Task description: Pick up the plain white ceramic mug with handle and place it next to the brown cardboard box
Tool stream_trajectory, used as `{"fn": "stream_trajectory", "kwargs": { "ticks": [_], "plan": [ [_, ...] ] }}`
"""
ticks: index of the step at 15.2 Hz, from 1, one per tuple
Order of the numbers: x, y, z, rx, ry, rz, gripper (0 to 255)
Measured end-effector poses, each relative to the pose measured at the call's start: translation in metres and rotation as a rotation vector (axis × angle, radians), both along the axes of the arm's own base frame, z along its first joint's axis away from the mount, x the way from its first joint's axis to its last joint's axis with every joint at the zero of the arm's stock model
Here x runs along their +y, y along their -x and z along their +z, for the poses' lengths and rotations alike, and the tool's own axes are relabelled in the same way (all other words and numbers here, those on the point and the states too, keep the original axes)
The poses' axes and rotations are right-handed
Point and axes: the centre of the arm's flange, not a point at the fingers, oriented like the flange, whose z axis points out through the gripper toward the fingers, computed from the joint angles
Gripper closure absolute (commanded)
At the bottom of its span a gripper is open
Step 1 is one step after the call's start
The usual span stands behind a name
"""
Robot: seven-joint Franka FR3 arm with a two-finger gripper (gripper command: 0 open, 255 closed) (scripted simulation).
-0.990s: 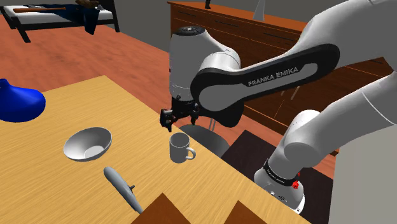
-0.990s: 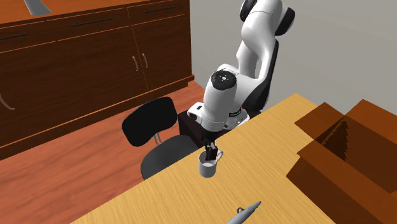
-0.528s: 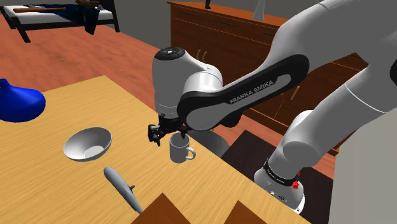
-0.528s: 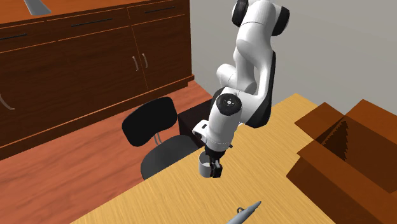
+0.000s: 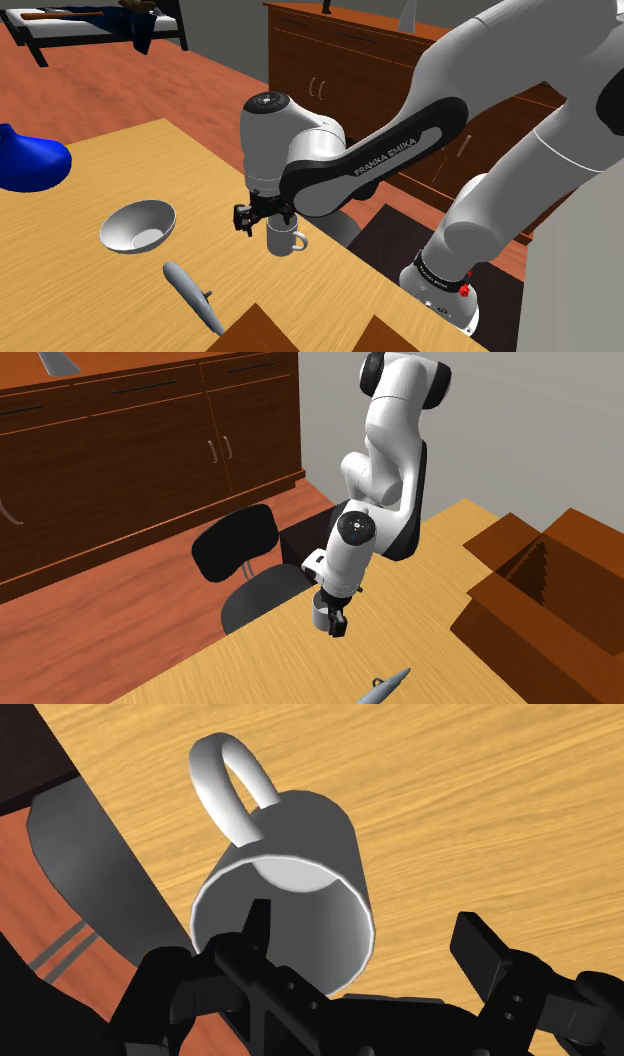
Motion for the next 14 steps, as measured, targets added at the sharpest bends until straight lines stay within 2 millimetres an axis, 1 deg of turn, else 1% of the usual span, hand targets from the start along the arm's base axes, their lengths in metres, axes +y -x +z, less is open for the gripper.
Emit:
{"fn": "stream_trajectory", "kwargs": {
  "ticks": [3,4,14],
  "plan": [
    [0.0001,-0.0001,-0.0003,0.000,0.000,0.000,0],
    [0.0001,-0.0001,-0.0004,0.000,0.000,0.000,255],
    [0.0001,-0.0001,-0.0005,0.000,0.000,0.000,255]
  ]
}}
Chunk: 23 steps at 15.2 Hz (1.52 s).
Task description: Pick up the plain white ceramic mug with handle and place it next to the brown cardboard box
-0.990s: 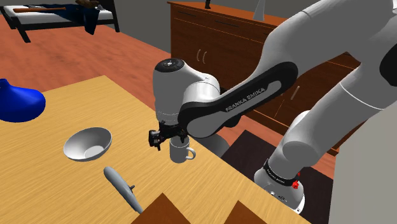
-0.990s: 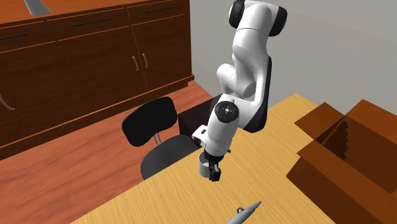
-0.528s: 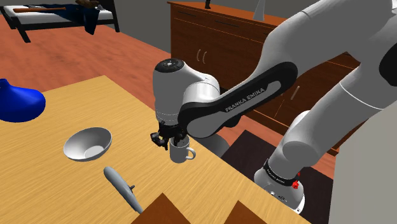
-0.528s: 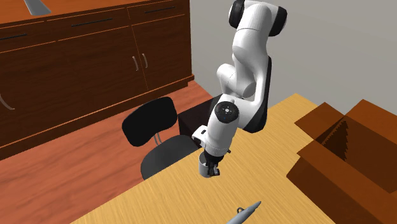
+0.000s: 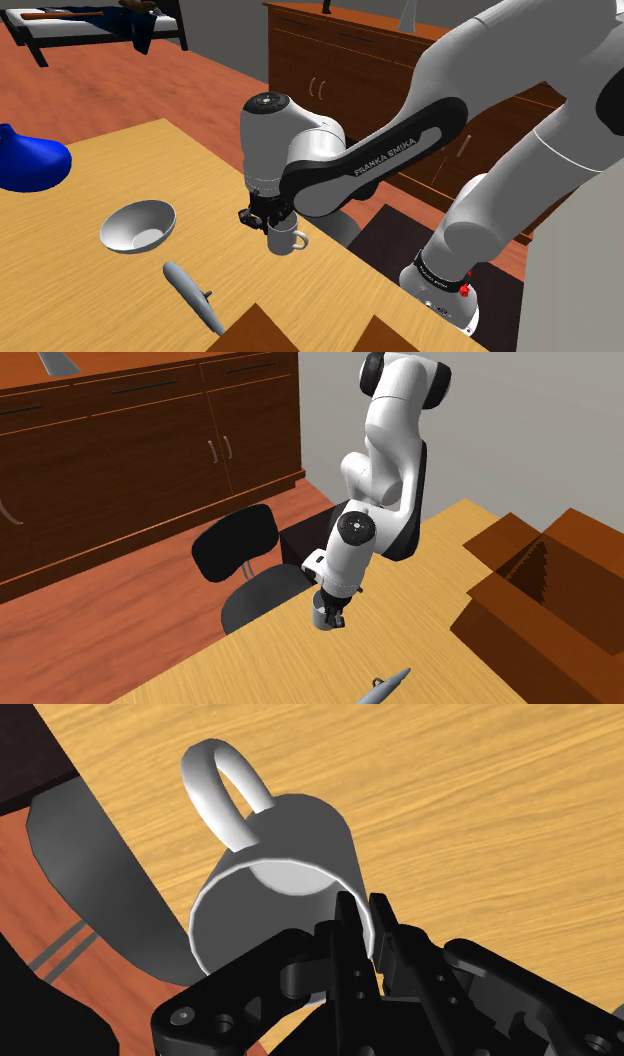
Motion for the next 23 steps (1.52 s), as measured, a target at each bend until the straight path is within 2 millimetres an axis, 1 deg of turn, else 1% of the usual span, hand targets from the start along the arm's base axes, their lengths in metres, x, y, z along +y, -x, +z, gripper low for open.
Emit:
{"fn": "stream_trajectory", "kwargs": {
  "ticks": [3,23],
  "plan": [
    [0.000,0.000,0.011,0.000,0.000,0.000,255],
    [0.000,0.000,0.116,0.000,0.000,0.000,255]
  ]
}}
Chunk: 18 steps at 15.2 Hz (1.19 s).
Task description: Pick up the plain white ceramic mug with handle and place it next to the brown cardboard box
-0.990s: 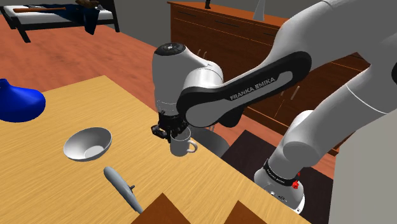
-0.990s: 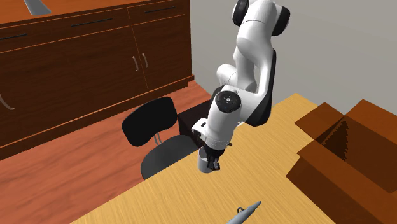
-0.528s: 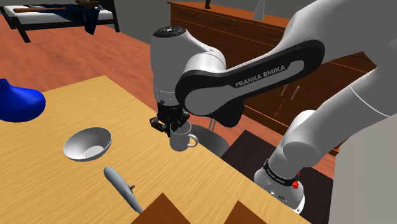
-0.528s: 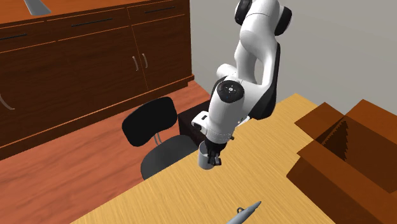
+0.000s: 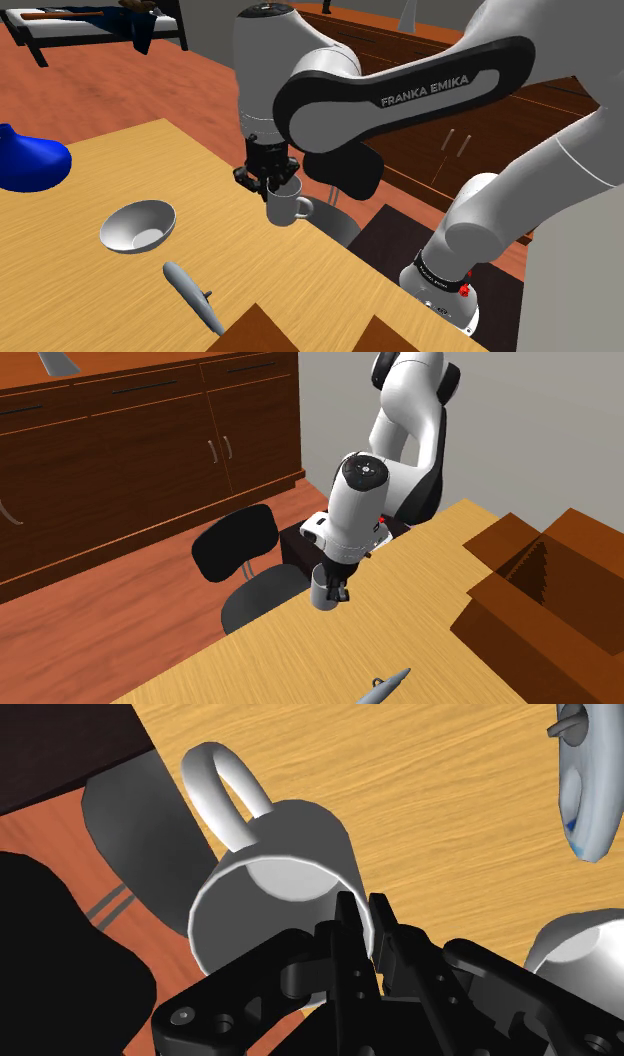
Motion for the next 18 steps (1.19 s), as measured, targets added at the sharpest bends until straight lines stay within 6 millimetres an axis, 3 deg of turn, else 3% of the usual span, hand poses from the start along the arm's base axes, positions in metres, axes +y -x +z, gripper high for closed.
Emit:
{"fn": "stream_trajectory", "kwargs": {
  "ticks": [18],
  "plan": [
    [0.001,0.000,0.095,0.000,0.000,0.000,255]
  ]
}}
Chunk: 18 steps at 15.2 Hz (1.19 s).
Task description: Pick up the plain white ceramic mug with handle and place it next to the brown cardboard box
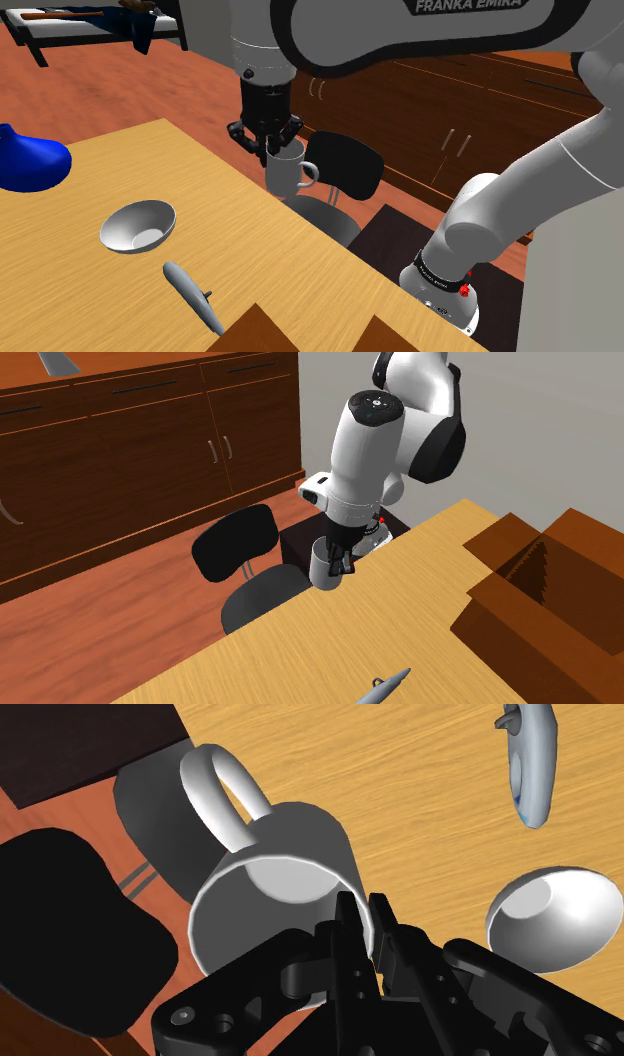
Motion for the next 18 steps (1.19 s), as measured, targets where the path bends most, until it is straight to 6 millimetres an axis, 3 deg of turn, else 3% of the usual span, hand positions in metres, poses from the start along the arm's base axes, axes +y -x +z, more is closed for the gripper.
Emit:
{"fn": "stream_trajectory", "kwargs": {
  "ticks": [18],
  "plan": [
    [-0.001,0.000,0.096,0.000,0.000,0.000,255]
  ]
}}
